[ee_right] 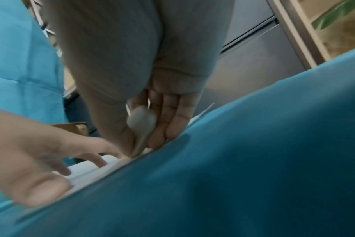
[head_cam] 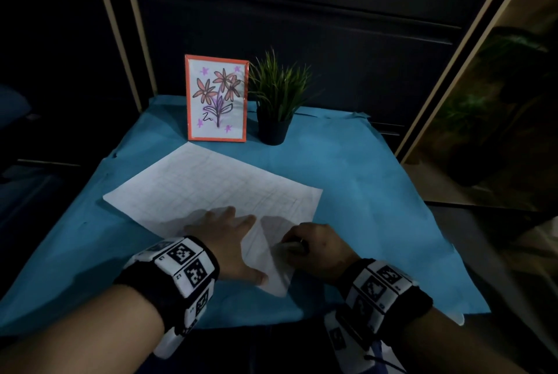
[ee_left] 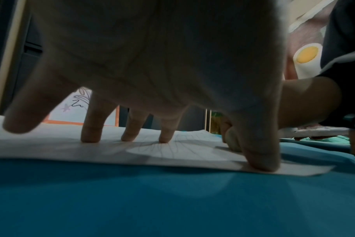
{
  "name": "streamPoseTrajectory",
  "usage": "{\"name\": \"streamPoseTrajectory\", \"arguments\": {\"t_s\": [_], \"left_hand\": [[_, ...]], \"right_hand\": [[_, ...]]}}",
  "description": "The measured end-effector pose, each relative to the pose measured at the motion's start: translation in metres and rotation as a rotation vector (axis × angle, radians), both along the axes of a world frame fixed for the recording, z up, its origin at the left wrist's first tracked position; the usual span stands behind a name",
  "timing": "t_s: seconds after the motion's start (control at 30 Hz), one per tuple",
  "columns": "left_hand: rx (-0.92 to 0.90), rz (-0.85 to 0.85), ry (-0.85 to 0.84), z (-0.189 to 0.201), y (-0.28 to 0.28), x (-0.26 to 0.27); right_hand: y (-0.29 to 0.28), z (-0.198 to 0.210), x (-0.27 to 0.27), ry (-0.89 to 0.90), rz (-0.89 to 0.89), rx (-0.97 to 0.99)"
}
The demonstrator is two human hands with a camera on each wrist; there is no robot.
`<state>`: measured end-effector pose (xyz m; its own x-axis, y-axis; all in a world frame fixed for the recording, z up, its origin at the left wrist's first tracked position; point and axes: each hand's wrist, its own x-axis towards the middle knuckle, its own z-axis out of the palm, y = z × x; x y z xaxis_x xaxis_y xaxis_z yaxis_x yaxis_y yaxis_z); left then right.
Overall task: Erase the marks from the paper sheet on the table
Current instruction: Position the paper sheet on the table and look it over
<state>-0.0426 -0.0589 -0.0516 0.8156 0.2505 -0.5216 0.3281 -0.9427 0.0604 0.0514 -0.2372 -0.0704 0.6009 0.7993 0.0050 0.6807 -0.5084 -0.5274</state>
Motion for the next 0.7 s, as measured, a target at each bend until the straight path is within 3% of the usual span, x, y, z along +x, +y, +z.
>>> {"name": "streamPoseTrajectory", "arguments": {"t_s": [0.2, 0.4, 0.57, 0.7], "left_hand": [[0.011, -0.009, -0.019, -0.003, 0.001, 0.001], [0.024, -0.002, -0.008, -0.005, 0.001, 0.002], [0.019, -0.005, -0.009, -0.006, 0.001, 0.001], [0.029, -0.010, -0.019, -0.005, 0.001, 0.001]], "right_hand": [[-0.001, -0.005, -0.013, -0.026, 0.190, -0.035], [0.003, -0.003, 0.007, 0.006, -0.003, -0.060], [-0.001, -0.007, -0.016, -0.093, 0.226, 0.003], [0.001, 0.001, 0.006, -0.020, 0.053, -0.096]]}}
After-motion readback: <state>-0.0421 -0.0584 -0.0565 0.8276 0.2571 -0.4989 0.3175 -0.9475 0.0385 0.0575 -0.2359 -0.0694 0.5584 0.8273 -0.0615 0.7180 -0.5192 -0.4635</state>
